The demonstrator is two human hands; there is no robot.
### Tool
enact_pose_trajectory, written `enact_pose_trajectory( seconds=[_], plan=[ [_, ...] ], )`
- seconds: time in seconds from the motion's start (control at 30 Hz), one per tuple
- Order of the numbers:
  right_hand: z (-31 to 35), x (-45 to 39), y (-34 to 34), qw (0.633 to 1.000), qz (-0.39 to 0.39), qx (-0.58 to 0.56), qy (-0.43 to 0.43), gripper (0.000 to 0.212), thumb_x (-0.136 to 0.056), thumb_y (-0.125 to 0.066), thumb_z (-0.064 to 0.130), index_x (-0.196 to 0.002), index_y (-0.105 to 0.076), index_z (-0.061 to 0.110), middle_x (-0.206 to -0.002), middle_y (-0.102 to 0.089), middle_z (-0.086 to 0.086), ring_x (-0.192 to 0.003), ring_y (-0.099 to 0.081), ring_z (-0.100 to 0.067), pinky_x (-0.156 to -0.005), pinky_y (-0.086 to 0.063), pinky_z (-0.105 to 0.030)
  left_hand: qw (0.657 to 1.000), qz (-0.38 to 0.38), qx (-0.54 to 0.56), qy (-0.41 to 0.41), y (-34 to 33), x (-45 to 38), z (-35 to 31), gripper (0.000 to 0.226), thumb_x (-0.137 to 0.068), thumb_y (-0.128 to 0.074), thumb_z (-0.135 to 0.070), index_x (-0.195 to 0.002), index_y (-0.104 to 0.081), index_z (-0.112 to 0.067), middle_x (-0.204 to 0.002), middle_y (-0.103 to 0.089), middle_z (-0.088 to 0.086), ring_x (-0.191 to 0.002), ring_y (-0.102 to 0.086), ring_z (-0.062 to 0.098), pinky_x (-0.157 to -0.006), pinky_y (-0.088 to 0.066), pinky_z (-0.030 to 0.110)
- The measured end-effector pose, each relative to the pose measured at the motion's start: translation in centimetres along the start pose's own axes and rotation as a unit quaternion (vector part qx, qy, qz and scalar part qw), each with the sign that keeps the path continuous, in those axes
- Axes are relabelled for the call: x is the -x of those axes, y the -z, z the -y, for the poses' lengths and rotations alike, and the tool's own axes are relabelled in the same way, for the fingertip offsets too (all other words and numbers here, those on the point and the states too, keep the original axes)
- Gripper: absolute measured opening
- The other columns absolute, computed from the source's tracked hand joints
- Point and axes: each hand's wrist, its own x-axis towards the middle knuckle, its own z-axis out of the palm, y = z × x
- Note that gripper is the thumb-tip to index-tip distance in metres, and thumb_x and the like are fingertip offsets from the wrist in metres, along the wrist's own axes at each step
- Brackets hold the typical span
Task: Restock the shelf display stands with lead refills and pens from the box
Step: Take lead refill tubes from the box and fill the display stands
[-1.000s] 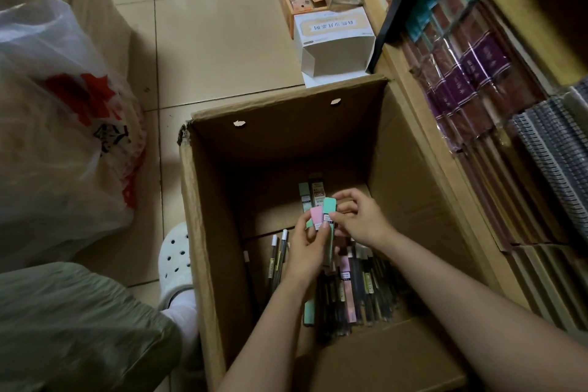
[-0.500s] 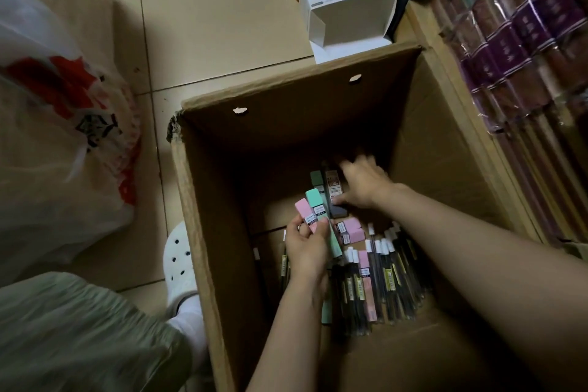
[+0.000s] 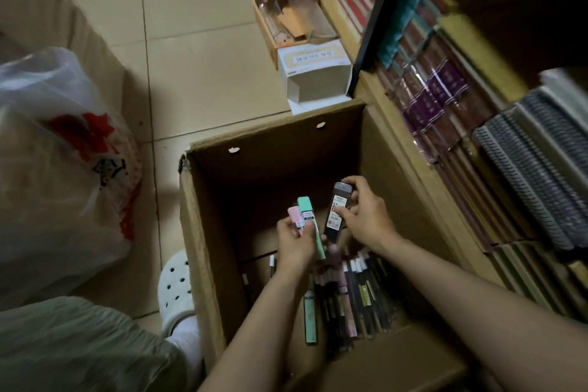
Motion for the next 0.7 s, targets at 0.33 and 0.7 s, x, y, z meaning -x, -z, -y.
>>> enact_pose_trajectory(
  seconds=[0.33, 0.7],
  plan=[
    [11.5, 4.9, 14.7, 0.975, -0.164, 0.049, 0.143, 0.05, -0.081, -0.077, 0.018, -0.114, -0.042, 0.032, -0.089, -0.056, 0.016, -0.069, -0.061, 0.003, -0.054, -0.051, -0.011, 0.897, 0.267, -0.273, -0.221, -2.7, 6.6, -17.6, 0.037, -0.091, -0.065, -0.017, -0.123, -0.047, -0.016, -0.104, -0.066, 0.003, -0.088, -0.068, 0.011, -0.065, -0.059, 0.027],
    [20.7, 11.5, 28.5, 0.92, -0.304, 0.136, 0.208, 0.048, -0.076, -0.082, 0.024, -0.104, -0.043, 0.028, -0.083, -0.057, 0.019, -0.072, -0.056, 0.01, -0.056, -0.039, -0.007, 0.855, 0.399, -0.157, -0.291, -8.5, 14.3, -26.2, 0.031, -0.094, -0.059, -0.016, -0.123, -0.049, -0.019, -0.106, -0.068, 0.005, -0.084, -0.071, 0.018, -0.063, -0.056, 0.035]
  ],
)
